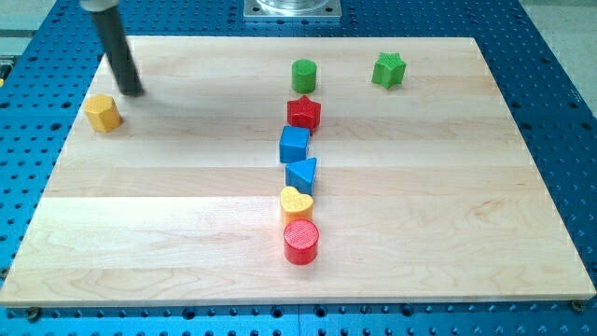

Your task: Slightly move the yellow hexagon down wards

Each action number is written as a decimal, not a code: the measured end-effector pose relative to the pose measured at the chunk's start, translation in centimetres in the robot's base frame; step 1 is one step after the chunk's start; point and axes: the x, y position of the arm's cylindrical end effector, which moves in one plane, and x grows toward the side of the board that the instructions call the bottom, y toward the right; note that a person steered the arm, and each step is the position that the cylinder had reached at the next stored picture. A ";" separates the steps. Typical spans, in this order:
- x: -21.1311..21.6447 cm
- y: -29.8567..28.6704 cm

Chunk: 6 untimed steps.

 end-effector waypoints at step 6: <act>27.5 13.1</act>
